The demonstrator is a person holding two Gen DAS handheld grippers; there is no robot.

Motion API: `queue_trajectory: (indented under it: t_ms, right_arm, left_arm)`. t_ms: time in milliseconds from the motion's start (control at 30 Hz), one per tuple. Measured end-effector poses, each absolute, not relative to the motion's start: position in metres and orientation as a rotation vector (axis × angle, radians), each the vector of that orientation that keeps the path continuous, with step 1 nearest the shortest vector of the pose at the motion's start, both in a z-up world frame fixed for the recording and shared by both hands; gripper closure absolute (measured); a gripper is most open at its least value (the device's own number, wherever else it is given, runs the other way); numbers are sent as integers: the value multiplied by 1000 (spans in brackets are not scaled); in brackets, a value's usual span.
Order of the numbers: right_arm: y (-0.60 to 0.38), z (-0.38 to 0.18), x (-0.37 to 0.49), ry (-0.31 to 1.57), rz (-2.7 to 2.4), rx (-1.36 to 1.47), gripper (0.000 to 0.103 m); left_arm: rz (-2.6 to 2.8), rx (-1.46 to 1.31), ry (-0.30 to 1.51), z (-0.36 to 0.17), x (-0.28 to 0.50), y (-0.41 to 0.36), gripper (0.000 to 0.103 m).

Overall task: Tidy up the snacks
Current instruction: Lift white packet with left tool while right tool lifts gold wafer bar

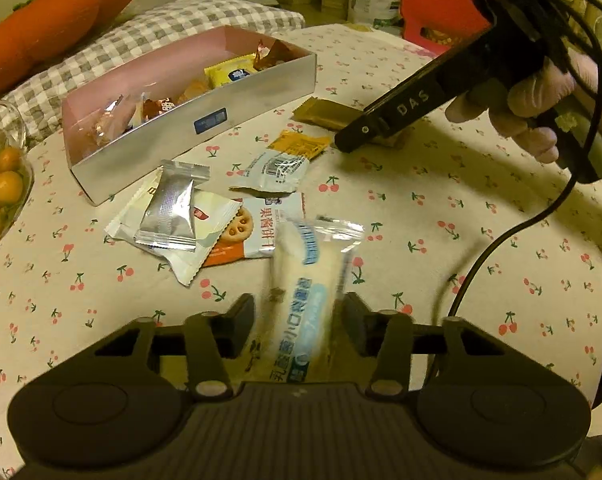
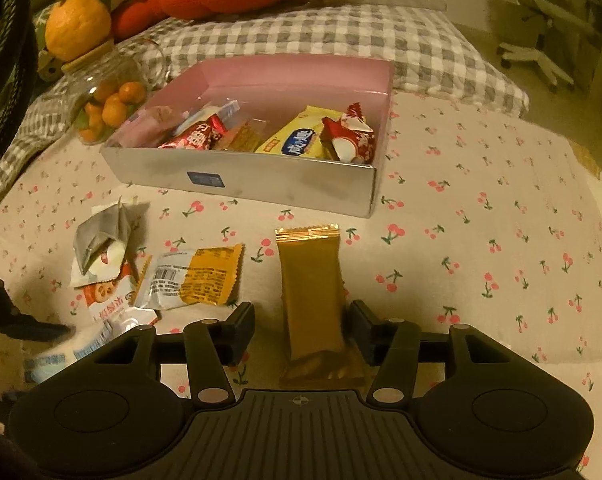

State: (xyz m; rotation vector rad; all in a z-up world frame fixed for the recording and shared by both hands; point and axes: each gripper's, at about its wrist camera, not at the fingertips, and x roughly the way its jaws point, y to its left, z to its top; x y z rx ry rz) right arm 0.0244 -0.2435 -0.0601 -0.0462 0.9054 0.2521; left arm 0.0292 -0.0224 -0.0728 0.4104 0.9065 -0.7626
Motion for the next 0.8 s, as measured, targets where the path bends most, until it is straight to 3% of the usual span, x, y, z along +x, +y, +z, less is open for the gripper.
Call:
queue_trajectory:
  t_ms: [133,200,267,800]
  right_arm:
    - [-238,-60,23,898,254,-77,57]
    - [-238,-60,23,901,256,-75,70]
    - [-239,-58,24,910,256,-59,73]
    - [-248,-47,24,962,268,143,75]
  left_arm:
    - [-751,414,907,-71,28,-24,73]
    - [-748,405,913,-70,28,-24,75]
    - [-744,389,925,-70,30,-24,76]
    - [-723,210,999,-58,40,-13,86]
